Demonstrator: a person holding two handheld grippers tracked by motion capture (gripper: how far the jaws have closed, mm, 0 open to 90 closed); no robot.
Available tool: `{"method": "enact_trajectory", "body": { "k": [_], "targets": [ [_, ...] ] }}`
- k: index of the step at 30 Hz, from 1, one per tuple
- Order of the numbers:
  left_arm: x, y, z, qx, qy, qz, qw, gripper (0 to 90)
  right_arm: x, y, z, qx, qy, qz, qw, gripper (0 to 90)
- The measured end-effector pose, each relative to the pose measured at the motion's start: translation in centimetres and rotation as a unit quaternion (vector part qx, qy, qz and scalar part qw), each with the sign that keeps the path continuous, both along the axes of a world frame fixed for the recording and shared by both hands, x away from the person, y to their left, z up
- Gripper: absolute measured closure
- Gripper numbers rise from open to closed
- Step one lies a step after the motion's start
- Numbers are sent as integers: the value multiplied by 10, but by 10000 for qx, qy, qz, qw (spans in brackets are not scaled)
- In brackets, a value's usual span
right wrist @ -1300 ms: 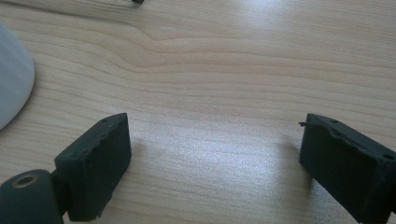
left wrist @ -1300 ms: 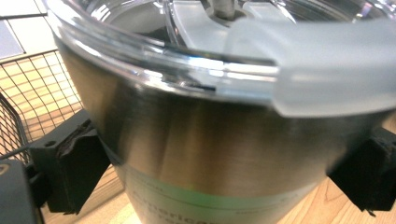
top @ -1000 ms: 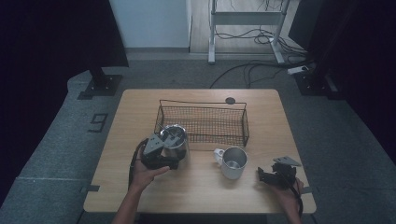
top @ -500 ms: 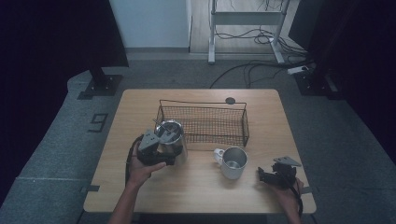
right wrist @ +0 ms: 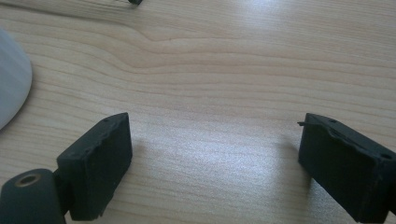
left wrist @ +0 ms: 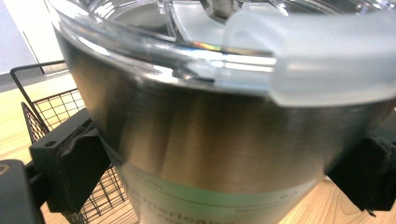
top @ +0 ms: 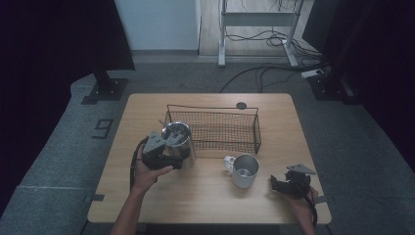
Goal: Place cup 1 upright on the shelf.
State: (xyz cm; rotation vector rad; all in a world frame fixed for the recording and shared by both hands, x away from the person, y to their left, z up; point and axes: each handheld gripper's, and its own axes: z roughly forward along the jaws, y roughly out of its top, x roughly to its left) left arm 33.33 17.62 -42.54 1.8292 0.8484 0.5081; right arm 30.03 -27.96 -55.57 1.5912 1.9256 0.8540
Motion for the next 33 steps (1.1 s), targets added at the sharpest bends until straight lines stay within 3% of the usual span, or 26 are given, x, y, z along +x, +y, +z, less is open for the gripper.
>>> {"method": "enact_trajectory", "body": {
  "k": [33],
  "targets": [
    [17, -4, 21, -25, -74, 37, 10000, 42, 1, -1, 0, -7, -18, -49, 10000, 104]
  ]
}}
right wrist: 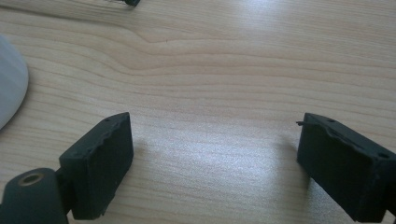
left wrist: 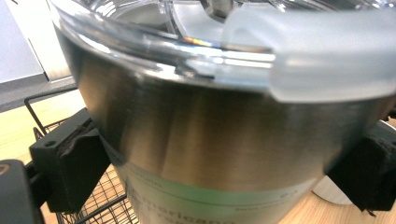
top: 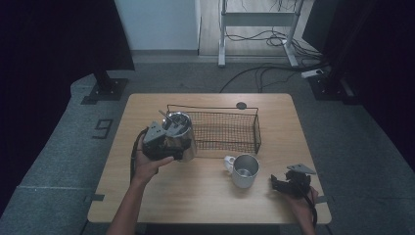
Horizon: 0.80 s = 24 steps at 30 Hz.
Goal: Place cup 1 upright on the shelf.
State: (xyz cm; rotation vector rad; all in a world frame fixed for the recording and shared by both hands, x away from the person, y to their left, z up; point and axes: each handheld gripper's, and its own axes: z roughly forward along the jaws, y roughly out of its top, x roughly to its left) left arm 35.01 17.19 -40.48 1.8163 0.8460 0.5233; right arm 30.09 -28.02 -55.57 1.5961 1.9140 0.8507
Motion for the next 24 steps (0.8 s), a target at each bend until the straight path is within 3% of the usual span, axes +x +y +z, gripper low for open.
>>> {"method": "enact_trajectory", "body": {
  "k": [24],
  "targets": [
    [16, -4, 9, 14, -7, 31, 10000, 42, 0, 0, 0, 3, 0, -5, 10000, 105]
  ]
}}
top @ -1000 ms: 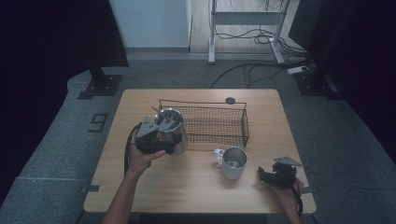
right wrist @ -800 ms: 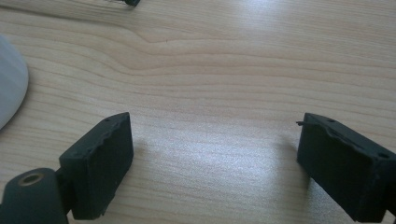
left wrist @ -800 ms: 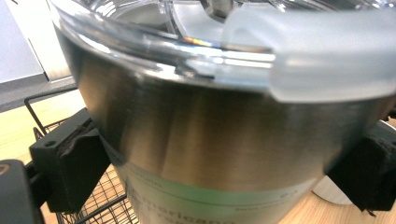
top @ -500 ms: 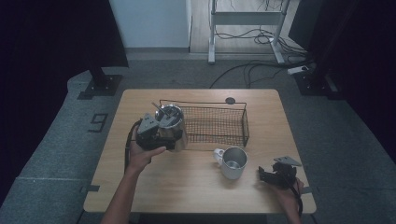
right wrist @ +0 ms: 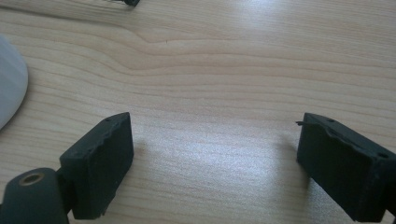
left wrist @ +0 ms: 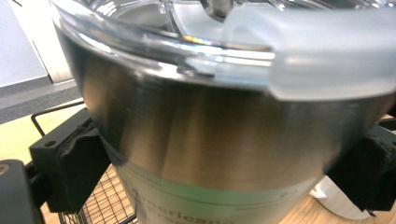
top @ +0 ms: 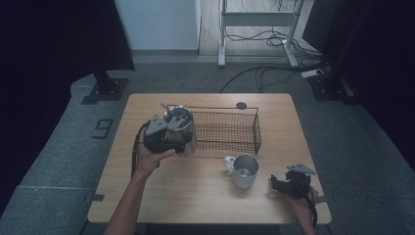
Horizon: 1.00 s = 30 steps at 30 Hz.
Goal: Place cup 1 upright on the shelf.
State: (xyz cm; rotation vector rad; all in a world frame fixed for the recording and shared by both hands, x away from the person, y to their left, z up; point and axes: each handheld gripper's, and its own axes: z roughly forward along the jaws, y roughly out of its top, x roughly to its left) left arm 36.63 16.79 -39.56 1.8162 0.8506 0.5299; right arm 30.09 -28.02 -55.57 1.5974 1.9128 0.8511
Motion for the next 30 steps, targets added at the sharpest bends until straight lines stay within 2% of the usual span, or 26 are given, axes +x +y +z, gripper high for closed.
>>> {"method": "enact_trajectory", "body": {
  "k": [30],
  "targets": [
    [21, 1, 4, 66, 84, 200, 9997, 42, 0, 0, 0, 2, -8, -26, 10000, 109]
  ]
}}
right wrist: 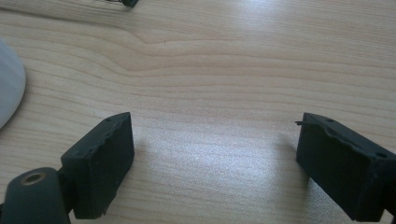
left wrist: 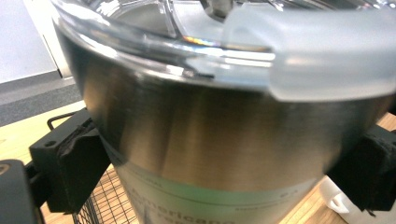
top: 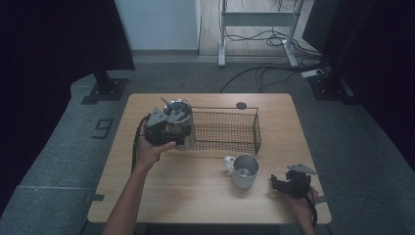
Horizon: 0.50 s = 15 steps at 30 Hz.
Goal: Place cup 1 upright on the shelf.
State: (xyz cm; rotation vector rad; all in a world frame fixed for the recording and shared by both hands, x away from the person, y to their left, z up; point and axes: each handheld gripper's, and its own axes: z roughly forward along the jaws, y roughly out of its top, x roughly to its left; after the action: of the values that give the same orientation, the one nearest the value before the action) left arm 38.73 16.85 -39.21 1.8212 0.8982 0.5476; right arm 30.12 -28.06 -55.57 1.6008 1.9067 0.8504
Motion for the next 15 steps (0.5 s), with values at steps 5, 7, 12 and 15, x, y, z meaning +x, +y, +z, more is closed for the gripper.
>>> {"method": "enact_trajectory", "body": {
  "k": [5, 7, 12, 15],
  "targets": [
    [2, -1, 3, 7, -19, -2, 10000, 42, 0, 0, 0, 8, -4, -3, 10000, 110],
    [2, -2, 3, 11, -23, -6, 10000, 42, 0, 0, 0, 9, -3, -4, 10000, 111],
    [4, -4, 4, 29, -24, -16, 10000, 42, 0, 0, 0, 3, -4, -9, 10000, 113],
    [5, -6, 4, 44, -26, -26, 10000, 42, 0, 0, 0, 2, -5, -5, 10000, 114]
  ]
}}
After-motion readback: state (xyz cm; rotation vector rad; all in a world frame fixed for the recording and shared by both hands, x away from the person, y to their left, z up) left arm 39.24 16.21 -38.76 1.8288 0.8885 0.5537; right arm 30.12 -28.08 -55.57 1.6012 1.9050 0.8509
